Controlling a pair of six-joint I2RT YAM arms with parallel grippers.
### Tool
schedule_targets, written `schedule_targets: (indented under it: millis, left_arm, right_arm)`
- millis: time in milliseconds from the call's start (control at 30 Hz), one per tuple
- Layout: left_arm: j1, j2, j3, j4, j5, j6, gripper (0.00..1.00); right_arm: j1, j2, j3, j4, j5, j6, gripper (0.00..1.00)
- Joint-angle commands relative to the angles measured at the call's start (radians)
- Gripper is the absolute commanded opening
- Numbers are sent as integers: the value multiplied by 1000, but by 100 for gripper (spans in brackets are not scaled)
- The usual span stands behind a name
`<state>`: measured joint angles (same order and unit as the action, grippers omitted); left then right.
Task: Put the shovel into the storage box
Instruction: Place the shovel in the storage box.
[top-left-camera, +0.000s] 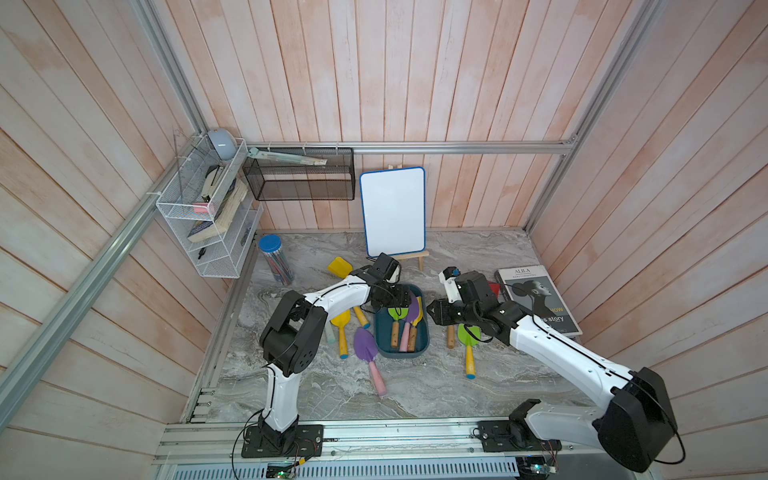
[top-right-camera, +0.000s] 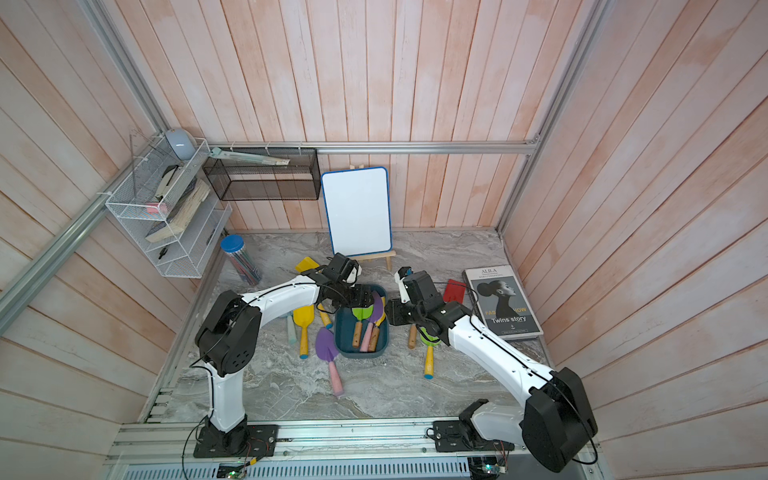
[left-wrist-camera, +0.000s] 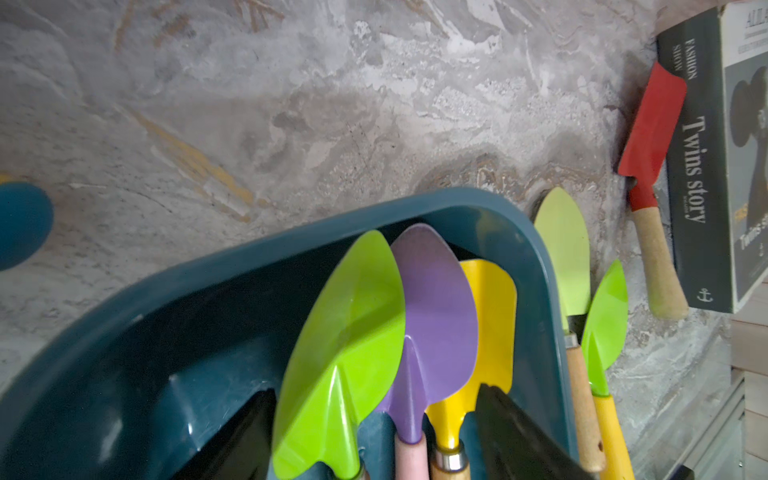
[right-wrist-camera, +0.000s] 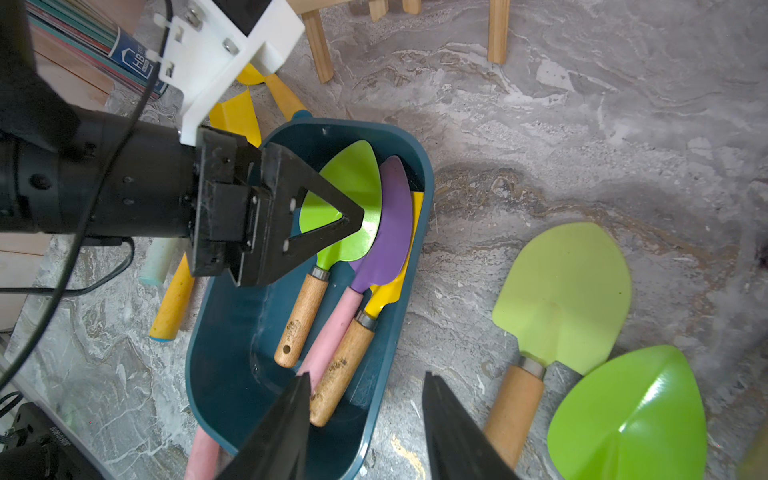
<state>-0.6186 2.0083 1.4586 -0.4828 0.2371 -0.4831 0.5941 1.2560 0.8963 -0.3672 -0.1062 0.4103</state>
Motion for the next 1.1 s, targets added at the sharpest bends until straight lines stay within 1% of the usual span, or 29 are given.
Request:
schedule_targets:
  millis: [0,267,533,933,1067]
  left_arm:
    - [-10,38,36,-66,-55,-12,81]
    - [-26,94,96,-117,-102,-46,82]
    - [-30,116,144,-166,-160,-96,83]
    - [-45,132,236,-236,-228,-109,85]
    - [-56,119,246,-241,-249,-107,85]
  right_arm:
    - [-5,-3,-4,-3,9,-17,50]
    - [-8,-24,-17,-7,13,-16,50]
    - [-14,-46,-33,-9,17,-15,50]
    - [-21,-67,-42,-12,20,-14,50]
    - [-30,-93,-42,-33,73,6,50]
